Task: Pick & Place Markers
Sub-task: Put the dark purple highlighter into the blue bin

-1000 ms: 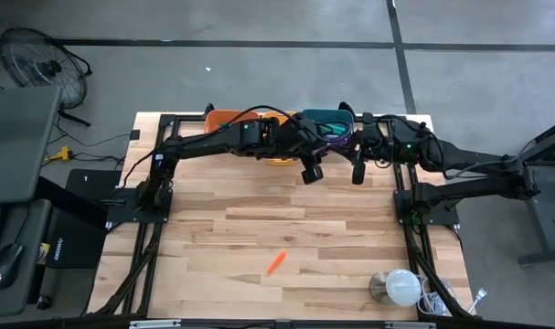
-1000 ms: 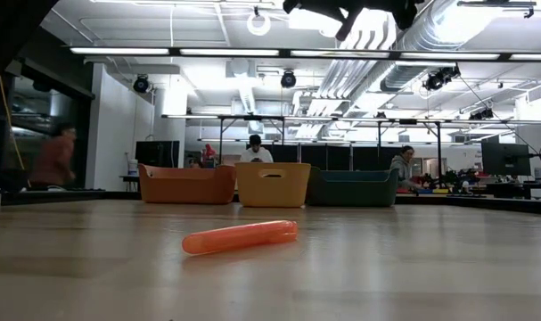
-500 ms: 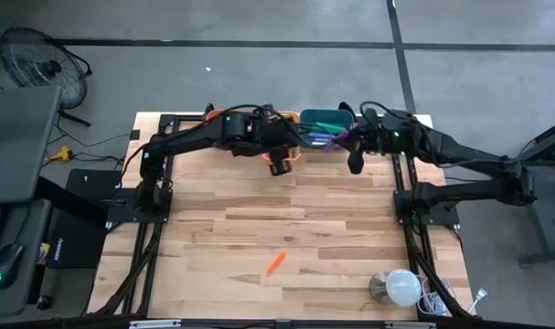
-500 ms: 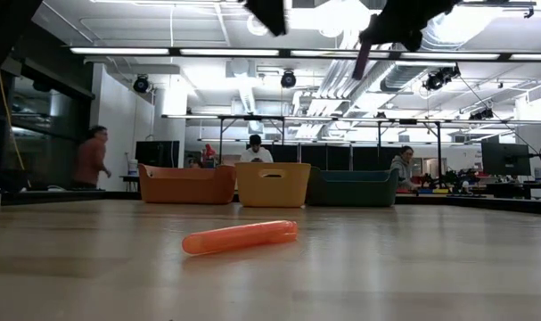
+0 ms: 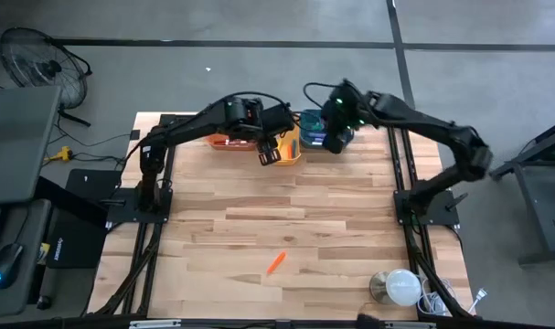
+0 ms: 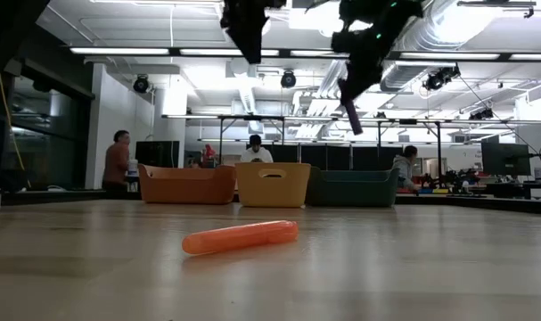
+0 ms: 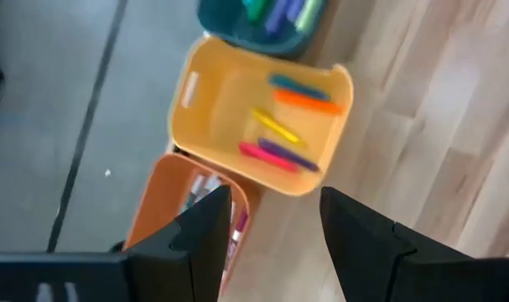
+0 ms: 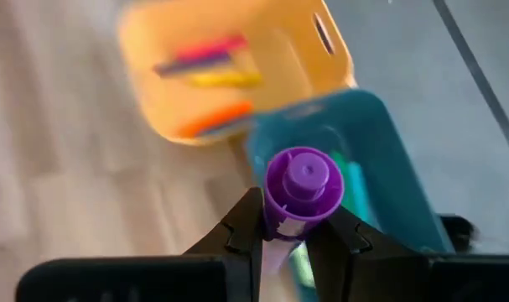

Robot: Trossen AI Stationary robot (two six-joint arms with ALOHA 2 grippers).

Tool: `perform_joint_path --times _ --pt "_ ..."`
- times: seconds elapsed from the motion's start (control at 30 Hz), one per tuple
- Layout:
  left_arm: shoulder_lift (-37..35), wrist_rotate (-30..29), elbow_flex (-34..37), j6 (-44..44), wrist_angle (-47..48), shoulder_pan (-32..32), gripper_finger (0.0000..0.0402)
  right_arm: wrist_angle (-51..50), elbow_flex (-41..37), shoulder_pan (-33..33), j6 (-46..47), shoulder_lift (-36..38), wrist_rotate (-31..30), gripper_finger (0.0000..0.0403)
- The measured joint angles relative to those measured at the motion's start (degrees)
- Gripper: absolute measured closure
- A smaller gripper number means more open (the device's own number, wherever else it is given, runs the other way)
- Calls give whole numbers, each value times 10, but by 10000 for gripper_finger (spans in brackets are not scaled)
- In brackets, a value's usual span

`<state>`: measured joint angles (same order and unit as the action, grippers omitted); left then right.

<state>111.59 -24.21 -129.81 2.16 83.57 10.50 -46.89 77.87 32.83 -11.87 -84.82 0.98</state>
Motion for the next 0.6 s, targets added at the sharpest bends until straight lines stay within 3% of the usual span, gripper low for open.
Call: perform_joint_path --times 0.13,0.2,0.4,0.5,0.6 --pt "-29 25 69 -4 -36 5 225 -59 79 20 -46 -83 -34 346" --pt "-58 35 126 -6 -106 7 225 -83 116 31 -62 -119 -47 346" --pt "-190 104 378 10 -286 16 225 -131 196 58 -92 -204 -51 346" --pt "-264 127 499 39 -401 19 225 -139 211 66 -107 -229 -55 346" --pt "-337 147 606 70 -459 19 225 -153 209 67 -136 -248 -70 346"
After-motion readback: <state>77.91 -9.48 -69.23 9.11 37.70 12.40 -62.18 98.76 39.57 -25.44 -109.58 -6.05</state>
